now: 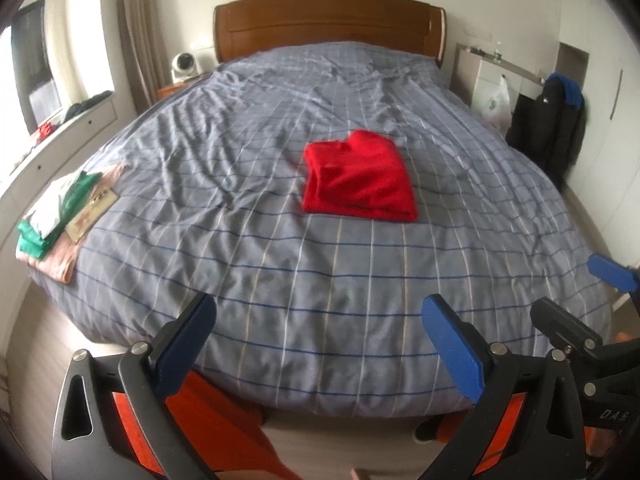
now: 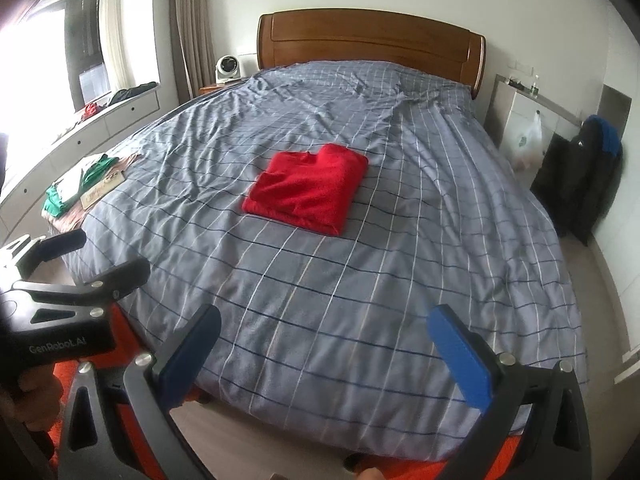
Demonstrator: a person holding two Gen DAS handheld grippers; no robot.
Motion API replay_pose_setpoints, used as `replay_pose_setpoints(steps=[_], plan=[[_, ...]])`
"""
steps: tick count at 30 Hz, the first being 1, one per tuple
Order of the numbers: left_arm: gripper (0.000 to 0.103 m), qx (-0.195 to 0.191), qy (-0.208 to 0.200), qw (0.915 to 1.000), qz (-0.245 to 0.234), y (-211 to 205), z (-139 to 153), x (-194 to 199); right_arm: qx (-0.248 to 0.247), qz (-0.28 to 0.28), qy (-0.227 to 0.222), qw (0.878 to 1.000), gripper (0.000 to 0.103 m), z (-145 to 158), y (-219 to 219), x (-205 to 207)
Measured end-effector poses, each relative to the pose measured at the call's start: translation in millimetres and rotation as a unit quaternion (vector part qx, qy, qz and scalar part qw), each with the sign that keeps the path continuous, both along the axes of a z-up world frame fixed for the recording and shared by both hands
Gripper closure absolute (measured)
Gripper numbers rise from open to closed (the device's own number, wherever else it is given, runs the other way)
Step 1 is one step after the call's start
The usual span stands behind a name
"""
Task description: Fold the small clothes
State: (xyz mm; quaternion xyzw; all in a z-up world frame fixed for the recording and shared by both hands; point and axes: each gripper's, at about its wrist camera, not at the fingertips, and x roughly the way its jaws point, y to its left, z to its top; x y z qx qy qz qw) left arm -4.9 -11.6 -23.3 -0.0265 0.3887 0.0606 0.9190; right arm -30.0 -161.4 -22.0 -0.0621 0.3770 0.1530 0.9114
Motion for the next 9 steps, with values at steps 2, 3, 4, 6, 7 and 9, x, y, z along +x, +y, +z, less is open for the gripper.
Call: replay_pose_setpoints(steps=[2, 3, 4, 6, 7, 9], plan=[[0.0, -0.001, -0.002, 1.0, -0.002, 0.5, 0.6, -0.3, 0.002, 0.0, 0.001, 1.0, 0.001, -0.4, -0.1, 0.1], [0.0, 0.0, -0.002, 1.0, -0.003, 0.3, 1.2, -0.7, 0.002, 0.001, 0.001, 1.0, 0.001, -0.5, 0.0, 0.1], [0.0, 0.0, -0.003, 1.0, -0.004, 0.2, 1.6, -0.9, 0.003, 0.002, 0.001, 1.0, 0.001, -0.6, 0.2, 0.1], [0.0, 0.001, -0.003, 1.0, -0.005, -0.5, 1.9, -0.7, 0.006, 0.004, 0.002, 1.0, 0.001, -0.8, 0.1, -0.1], [0.0, 0.001, -0.003, 1.0, -0.004, -0.7, 2.0, -0.6, 0.005, 0.005, 0.001, 1.0, 0.001, -0.8, 0.2, -0.4], [0.0, 0.003, -0.003, 1.0, -0.005, -1.2, 2.2, -1.1, 0.006, 0.005, 0.001, 1.0, 0.001, -0.7, 0.8, -0.6]])
